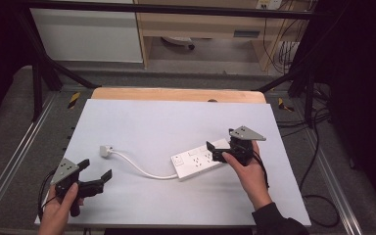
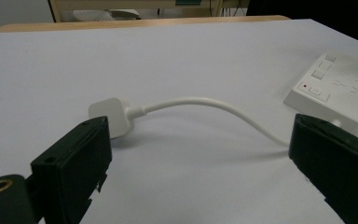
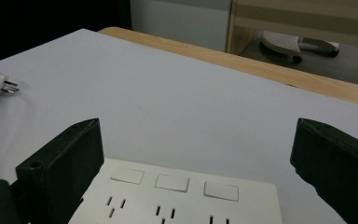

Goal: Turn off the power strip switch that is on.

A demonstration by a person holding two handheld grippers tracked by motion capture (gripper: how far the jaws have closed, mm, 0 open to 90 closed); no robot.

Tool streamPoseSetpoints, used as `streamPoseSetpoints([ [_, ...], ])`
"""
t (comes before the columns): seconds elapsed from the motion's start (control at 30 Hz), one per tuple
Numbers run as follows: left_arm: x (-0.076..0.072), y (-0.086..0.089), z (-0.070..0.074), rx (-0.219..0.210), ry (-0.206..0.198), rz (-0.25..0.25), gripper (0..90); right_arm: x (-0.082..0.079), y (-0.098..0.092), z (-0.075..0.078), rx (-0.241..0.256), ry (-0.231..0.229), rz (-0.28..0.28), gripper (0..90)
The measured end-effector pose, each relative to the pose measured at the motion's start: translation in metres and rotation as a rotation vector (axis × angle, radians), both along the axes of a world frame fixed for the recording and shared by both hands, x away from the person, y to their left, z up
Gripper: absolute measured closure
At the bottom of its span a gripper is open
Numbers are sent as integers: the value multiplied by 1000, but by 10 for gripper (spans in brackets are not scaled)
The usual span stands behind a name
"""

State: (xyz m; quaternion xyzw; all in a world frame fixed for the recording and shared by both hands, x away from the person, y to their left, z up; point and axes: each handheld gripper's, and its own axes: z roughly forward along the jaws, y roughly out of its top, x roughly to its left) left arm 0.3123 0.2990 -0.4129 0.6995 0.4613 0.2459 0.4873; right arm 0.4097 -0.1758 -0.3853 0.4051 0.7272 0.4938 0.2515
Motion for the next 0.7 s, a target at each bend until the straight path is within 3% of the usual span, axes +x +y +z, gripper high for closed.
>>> streamPoseSetpoints([
  [0.4,0,-1,-1,6,3,-3,57,9,2,0,-4,9,-7,60],
  [0.7,1,-1,-1,5,5,-2,57,17,7,-5,-8,8,-9,317],
])
